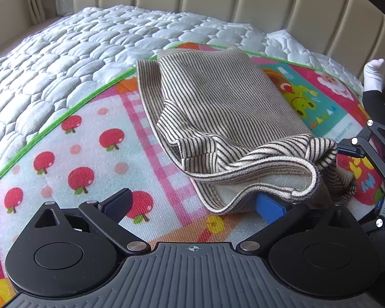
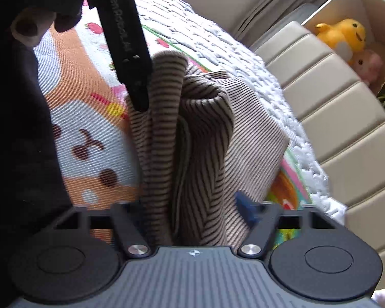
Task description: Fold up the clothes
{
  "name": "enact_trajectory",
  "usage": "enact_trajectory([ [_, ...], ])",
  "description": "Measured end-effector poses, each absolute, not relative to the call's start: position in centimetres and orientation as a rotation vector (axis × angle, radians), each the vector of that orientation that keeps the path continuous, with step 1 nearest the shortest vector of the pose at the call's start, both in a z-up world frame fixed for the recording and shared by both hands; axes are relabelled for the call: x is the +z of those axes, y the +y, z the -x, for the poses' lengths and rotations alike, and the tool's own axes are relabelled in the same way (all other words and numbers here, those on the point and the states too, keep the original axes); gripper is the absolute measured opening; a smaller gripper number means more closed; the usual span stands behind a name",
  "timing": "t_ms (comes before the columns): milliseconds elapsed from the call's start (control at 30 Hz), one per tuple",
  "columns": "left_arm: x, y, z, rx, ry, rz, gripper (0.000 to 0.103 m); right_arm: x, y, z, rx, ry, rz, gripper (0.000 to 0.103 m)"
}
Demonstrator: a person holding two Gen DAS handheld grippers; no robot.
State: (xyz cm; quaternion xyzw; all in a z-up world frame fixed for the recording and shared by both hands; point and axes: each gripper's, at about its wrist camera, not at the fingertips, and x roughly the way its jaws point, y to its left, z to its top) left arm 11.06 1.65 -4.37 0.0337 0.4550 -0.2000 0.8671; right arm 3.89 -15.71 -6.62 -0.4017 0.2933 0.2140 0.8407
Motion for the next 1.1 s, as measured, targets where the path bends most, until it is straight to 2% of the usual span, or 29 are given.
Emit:
enact_trajectory([
  [33, -4.3, 1.7, -11.1, -0.417, 0.948, -0.065, 0.103, -6.3, -15.7, -4.1, 0.451, 0.627, 0.827, 0.042],
  [100, -4.1, 2.0, -11.1, -0.410, 0.940, -0.053, 0.103, -6.0, -15.4, -4.2, 0.450, 0.637, 0.816, 0.039],
  [333, -2.6, 3.0, -10.6, -0.402, 0.902, -0.027, 0.103, -6.8, -15.2, -3.9, 0.465, 0.664, 0.834, 0.036],
  [433, 0.8, 6.7, -10.1, -0.412, 0.773, 0.182, 0.103, -6.9, -15.3, -3.7, 0.475, 0.659, 0.847, 0.035],
  [500, 1.9, 7.7, -11.2, -0.404, 0.751, 0.229, 0.103, -7.1, -15.4, -3.6, 0.492, 0.658, 0.866, 0.034],
  [667, 1.2, 3.5, -15.6, -0.354, 0.769, -0.053, 0.103, -4.7, -15.9, -2.0, 0.605, 0.706, 0.876, 0.027],
  [800, 0.4, 3.1, -20.0, -0.295, 0.784, 0.032, 0.103, -0.5, -16.6, -0.2, 0.776, 0.723, 0.993, 0.027],
  [967, -0.2, 7.5, -22.1, -0.258, 0.729, 0.305, 0.103, 4.0, -15.7, -6.9, 0.797, 0.678, 1.103, 0.027],
  [1100, -1.4, 10.4, -22.0, -0.301, 0.719, 0.368, 0.103, 3.1, -14.4, -15.6, 0.754, 0.707, 1.038, 0.028],
])
